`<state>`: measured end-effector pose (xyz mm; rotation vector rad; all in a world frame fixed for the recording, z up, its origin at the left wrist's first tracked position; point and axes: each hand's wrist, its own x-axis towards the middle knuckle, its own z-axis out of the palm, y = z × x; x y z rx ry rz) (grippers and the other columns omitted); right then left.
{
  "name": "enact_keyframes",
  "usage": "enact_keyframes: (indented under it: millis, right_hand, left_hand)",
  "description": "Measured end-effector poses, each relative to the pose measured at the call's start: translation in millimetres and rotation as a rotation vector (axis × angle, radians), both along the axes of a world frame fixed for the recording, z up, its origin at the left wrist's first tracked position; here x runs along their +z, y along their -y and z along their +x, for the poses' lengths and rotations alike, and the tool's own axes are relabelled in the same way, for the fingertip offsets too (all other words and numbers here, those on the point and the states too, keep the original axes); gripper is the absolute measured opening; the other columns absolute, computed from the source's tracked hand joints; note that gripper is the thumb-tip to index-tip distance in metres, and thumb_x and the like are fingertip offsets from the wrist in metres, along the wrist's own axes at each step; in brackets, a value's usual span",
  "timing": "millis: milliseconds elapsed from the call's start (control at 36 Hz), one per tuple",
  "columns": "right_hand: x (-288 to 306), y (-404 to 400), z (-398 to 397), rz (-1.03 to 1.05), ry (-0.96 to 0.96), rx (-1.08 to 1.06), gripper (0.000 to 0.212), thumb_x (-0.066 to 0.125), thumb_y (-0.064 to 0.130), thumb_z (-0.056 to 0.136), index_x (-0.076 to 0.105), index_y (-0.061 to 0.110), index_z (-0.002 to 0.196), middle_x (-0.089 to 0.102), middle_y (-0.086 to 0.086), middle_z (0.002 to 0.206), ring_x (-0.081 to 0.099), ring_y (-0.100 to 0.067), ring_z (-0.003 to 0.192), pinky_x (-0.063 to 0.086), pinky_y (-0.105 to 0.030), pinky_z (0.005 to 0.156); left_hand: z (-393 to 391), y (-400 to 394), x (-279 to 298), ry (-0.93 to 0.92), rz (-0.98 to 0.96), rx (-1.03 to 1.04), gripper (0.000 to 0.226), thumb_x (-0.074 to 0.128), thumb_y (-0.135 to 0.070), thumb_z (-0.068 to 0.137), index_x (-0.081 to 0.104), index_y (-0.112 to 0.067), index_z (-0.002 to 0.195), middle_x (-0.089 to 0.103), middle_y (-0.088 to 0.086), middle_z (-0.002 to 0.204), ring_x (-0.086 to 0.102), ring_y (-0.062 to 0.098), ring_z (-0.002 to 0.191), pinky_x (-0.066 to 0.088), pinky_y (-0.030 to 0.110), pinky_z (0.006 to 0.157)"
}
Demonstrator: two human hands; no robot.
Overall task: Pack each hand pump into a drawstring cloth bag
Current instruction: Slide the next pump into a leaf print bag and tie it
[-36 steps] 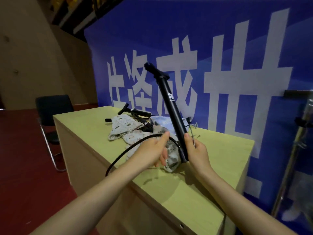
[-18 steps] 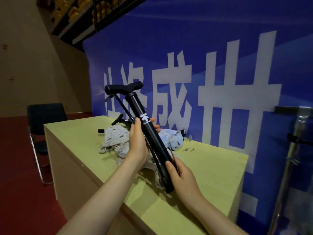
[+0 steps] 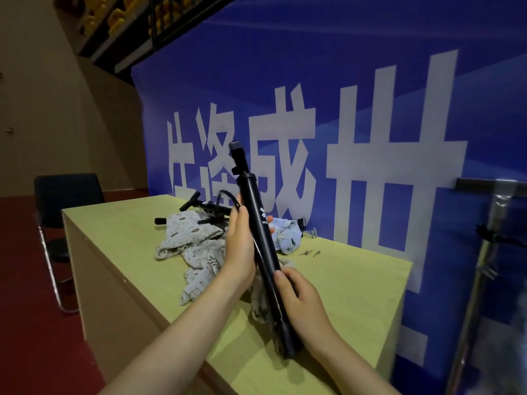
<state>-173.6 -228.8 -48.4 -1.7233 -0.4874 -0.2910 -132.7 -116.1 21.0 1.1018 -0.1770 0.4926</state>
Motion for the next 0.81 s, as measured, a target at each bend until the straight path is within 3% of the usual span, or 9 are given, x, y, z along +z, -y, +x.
enact_keyframes:
  millis: [83, 167, 278, 389, 472, 556, 639, 722, 806]
  right_hand:
    - [7.5, -0.2, -4.2, 0.103, -0.175, 0.156, 0.034, 0.037, 0.026, 0.104, 0.06, 0.005, 0.09, 0.065, -0.006, 0.071, 0.061, -0.014, 0.061, 0.048, -0.024, 0.059]
    - [15.0, 0.7, -7.2, 0.223, -0.344, 0.299, 0.041, 0.032, 0.031, 0.105, 0.06, 0.005, 0.091, 0.065, -0.015, 0.073, 0.061, -0.023, 0.063, 0.05, -0.028, 0.059]
    - [15.9, 1.1, -9.1, 0.221, -0.373, 0.309, 0.045, 0.03, 0.035, 0.105, 0.058, 0.005, 0.086, 0.061, -0.014, 0.064, 0.058, -0.026, 0.057, 0.049, -0.027, 0.055]
    - [13.6, 3.9, -7.4, 0.229, -0.397, 0.32, 0.047, 0.041, 0.049, 0.097, 0.058, 0.006, 0.091, 0.061, -0.014, 0.068, 0.061, -0.023, 0.054, 0.049, -0.025, 0.051]
    - [11.8, 8.2, -6.0, 0.316, -0.492, 0.357, 0.042, 0.055, 0.045, 0.092, 0.058, 0.003, 0.093, 0.059, -0.016, 0.074, 0.062, -0.021, 0.054, 0.049, -0.023, 0.049]
    - [7.1, 10.4, -2.0, 0.32, -0.517, 0.331, 0.041, 0.058, 0.048, 0.089, 0.061, 0.008, 0.097, 0.062, -0.017, 0.083, 0.063, -0.02, 0.06, 0.049, -0.025, 0.052]
    - [3.5, 11.9, 4.3, 0.347, -0.563, 0.292, 0.039, 0.06, 0.047, 0.09, 0.064, 0.01, 0.1, 0.067, -0.013, 0.085, 0.064, -0.023, 0.071, 0.053, -0.031, 0.062]
    - [0.9, 9.3, 7.5, 0.407, -0.559, 0.313, 0.036, 0.064, 0.04, 0.084, 0.063, 0.007, 0.097, 0.065, -0.011, 0.084, 0.062, -0.026, 0.079, 0.052, -0.044, 0.09]
    - [0.8, 5.9, 4.5, 0.467, -0.556, 0.329, 0.028, 0.057, 0.028, 0.092, 0.063, 0.001, 0.097, 0.064, -0.014, 0.087, 0.062, -0.026, 0.079, 0.05, -0.04, 0.088]
  left_hand:
    - [2.0, -4.1, 1.4, 0.017, 0.088, 0.073, 0.024, 0.041, -0.039, 0.102, 0.056, -0.047, 0.12, 0.068, 0.008, 0.094, 0.064, 0.022, 0.081, 0.054, 0.044, 0.078]
    - [5.3, -7.5, -1.3, 0.04, 0.239, 0.178, 0.027, 0.043, -0.038, 0.101, 0.051, -0.045, 0.126, 0.062, 0.006, 0.102, 0.061, 0.021, 0.09, 0.053, 0.045, 0.086]
    - [9.6, -7.9, -7.4, 0.044, 0.282, 0.223, 0.021, 0.046, -0.032, 0.101, 0.053, -0.04, 0.119, 0.055, 0.005, 0.095, 0.059, 0.018, 0.082, 0.054, 0.029, 0.072]
    - [13.6, -12.1, -16.4, -0.076, 0.248, 0.23, 0.014, 0.048, -0.03, 0.099, 0.06, -0.029, 0.107, 0.06, 0.005, 0.093, 0.062, 0.026, 0.087, 0.054, 0.041, 0.078]
    - [12.1, -15.6, -21.6, -0.143, 0.217, 0.204, 0.016, 0.044, -0.026, 0.101, 0.059, -0.021, 0.099, 0.069, 0.007, 0.102, 0.067, 0.032, 0.096, 0.054, 0.052, 0.088]
    - [9.7, -20.5, -18.9, -0.084, 0.23, 0.216, 0.018, 0.039, -0.019, 0.103, 0.056, -0.014, 0.104, 0.068, 0.012, 0.1, 0.068, 0.021, 0.082, 0.059, 0.037, 0.074]
    - [3.0, -28.7, -7.6, 0.002, 0.213, 0.219, 0.022, 0.032, -0.016, 0.105, 0.052, -0.012, 0.115, 0.055, 0.0, 0.061, 0.055, 0.015, 0.052, 0.05, 0.023, 0.052]
    - [2.6, -37.4, 5.1, 0.02, 0.21, 0.228, 0.025, 0.031, -0.018, 0.106, 0.053, -0.014, 0.117, 0.038, -0.007, 0.048, 0.036, 0.012, 0.041, 0.038, 0.02, 0.042]
    - [3.6, -43.9, 11.2, 0.008, 0.217, 0.232, 0.027, 0.032, -0.02, 0.106, 0.053, -0.014, 0.121, 0.035, -0.008, 0.046, 0.031, 0.011, 0.04, 0.032, 0.023, 0.042]
